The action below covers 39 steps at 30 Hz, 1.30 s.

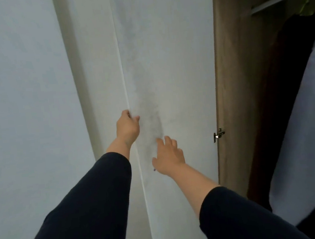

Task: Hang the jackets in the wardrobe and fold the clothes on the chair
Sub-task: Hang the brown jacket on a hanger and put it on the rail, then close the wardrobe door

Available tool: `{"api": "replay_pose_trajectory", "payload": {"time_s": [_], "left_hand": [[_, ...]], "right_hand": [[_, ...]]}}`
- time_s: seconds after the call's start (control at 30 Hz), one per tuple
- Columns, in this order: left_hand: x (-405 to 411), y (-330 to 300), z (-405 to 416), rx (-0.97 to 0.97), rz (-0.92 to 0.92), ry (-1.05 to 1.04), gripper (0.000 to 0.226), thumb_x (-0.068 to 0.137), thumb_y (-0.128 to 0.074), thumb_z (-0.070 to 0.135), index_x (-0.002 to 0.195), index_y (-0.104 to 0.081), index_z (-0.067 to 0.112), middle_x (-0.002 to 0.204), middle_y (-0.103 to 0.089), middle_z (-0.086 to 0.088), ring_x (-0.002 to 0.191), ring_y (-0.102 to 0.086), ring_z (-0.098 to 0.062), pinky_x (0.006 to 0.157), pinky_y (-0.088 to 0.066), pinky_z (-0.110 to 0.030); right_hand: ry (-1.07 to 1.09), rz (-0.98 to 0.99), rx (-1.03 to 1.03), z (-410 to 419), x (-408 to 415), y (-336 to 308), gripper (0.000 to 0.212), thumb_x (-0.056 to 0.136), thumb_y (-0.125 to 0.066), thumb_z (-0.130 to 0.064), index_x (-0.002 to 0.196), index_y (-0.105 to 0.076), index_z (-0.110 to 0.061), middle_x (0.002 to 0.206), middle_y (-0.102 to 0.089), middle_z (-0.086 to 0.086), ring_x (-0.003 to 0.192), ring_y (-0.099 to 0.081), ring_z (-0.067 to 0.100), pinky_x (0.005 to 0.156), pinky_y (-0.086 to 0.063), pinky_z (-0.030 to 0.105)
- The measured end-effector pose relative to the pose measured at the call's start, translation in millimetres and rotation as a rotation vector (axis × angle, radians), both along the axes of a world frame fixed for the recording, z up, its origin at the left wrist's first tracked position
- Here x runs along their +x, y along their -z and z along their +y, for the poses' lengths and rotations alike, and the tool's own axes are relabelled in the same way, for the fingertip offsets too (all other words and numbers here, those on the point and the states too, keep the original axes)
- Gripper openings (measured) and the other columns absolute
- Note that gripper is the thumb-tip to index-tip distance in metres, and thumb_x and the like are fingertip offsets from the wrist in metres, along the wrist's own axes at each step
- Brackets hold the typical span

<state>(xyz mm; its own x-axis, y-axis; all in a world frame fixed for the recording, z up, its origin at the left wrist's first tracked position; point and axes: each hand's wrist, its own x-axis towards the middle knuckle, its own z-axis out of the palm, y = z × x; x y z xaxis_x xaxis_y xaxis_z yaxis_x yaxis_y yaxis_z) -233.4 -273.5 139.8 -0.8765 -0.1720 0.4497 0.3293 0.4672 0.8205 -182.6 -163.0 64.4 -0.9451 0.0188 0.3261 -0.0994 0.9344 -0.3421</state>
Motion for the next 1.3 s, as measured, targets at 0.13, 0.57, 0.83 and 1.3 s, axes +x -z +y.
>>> {"api": "replay_pose_trajectory", "payload": {"time_s": [0.13,0.57,0.83,1.3], "left_hand": [[1.0,10.6,-7.5,-0.074,0.102,-0.026,0.011,0.095,-0.054,0.023,0.101,-0.055,0.014,0.093,-0.059,0.002,0.084,-0.055,-0.016,0.071,-0.039,-0.022],[97.1,37.1,64.1,-0.019,0.352,0.049,0.023,0.089,-0.058,0.040,0.101,-0.059,0.021,0.093,-0.069,0.008,0.082,-0.066,-0.011,0.079,-0.050,-0.026],[150.1,48.1,157.5,0.044,0.433,0.315,0.031,0.087,-0.063,0.045,0.109,-0.064,0.023,0.101,-0.069,0.009,0.090,-0.065,-0.004,0.075,-0.050,-0.016],[172.2,67.4,286.8,-0.427,0.277,0.900,0.085,0.089,-0.041,-0.007,0.152,0.008,0.021,0.157,0.020,0.011,0.145,-0.011,-0.008,0.099,-0.019,-0.013]], "right_hand": [[0.020,-0.029,-0.171,-29.9,-10.5,15.2,0.082,0.092,-0.053,-0.042,0.151,-0.003,-0.016,0.158,-0.004,0.009,0.140,-0.021,0.029,0.106,-0.038,0.043],[0.235,0.262,-0.495,12.5,63.6,33.8,0.061,0.088,-0.061,-0.031,0.139,-0.030,-0.016,0.135,-0.048,0.002,0.117,-0.054,0.020,0.096,-0.049,0.034],[0.284,0.335,-0.585,104.3,140.2,39.1,0.049,0.091,-0.060,-0.029,0.138,-0.045,-0.021,0.121,-0.064,-0.001,0.107,-0.062,0.014,0.090,-0.053,0.030],[0.872,0.064,0.538,254.5,210.9,17.9,0.069,0.095,-0.042,-0.029,0.151,-0.007,-0.008,0.160,0.004,0.011,0.147,0.010,0.025,0.117,0.002,0.054]]}}
